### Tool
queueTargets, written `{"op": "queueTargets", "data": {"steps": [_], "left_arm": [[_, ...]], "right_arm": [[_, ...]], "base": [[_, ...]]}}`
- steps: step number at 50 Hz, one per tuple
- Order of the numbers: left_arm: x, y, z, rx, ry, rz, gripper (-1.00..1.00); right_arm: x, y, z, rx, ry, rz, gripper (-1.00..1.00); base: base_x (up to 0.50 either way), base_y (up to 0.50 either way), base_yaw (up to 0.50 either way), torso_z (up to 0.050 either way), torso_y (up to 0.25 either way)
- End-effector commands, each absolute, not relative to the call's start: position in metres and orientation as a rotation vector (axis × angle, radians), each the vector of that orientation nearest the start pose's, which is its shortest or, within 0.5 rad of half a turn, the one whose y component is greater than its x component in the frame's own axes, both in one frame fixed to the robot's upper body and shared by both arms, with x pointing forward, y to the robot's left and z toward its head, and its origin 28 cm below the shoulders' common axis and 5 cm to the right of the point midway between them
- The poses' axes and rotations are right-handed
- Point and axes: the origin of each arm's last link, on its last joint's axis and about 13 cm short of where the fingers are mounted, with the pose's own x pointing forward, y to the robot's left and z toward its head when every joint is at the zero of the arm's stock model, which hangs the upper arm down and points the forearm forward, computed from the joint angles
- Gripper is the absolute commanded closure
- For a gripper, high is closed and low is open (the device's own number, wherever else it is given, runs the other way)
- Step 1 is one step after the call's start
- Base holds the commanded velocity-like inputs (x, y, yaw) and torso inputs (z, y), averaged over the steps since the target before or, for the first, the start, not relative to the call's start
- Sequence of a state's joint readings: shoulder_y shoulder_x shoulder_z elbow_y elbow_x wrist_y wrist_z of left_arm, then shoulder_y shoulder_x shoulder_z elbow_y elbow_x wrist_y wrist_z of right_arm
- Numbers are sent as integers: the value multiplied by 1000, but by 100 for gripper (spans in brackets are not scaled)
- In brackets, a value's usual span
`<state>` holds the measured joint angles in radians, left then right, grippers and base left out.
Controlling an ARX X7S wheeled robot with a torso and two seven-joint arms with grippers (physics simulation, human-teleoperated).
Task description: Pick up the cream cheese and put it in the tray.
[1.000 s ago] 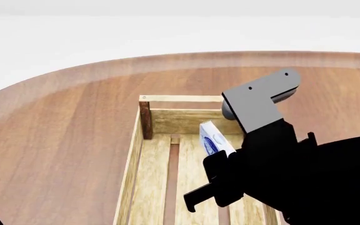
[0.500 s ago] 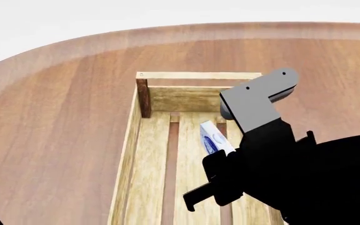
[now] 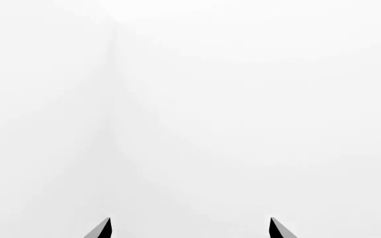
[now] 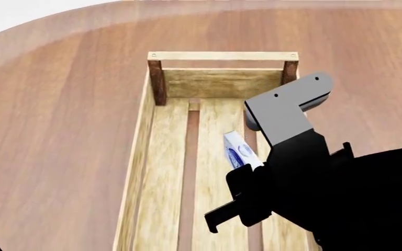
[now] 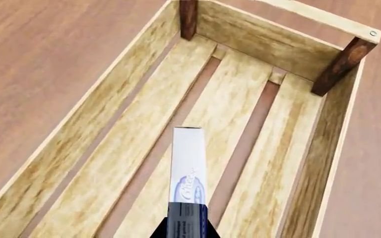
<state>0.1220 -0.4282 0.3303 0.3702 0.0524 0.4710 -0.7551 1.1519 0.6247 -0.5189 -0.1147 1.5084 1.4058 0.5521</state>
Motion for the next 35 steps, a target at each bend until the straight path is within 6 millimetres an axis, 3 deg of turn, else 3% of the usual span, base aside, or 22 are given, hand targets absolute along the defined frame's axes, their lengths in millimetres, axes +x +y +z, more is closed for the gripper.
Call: {"op": "queueTargets", "data": {"steps": [1,35], "left_arm": [[167,212,89,24,-699,226,-100],[166,210,89,26,-703,220,-100]], "right_arm": [[276,-130,252,-261,561,428,100],[278,-128,251,-269,540,437,100]], "base": [[0,0,0,0,-119],[-1,0,0,0,-119]]}}
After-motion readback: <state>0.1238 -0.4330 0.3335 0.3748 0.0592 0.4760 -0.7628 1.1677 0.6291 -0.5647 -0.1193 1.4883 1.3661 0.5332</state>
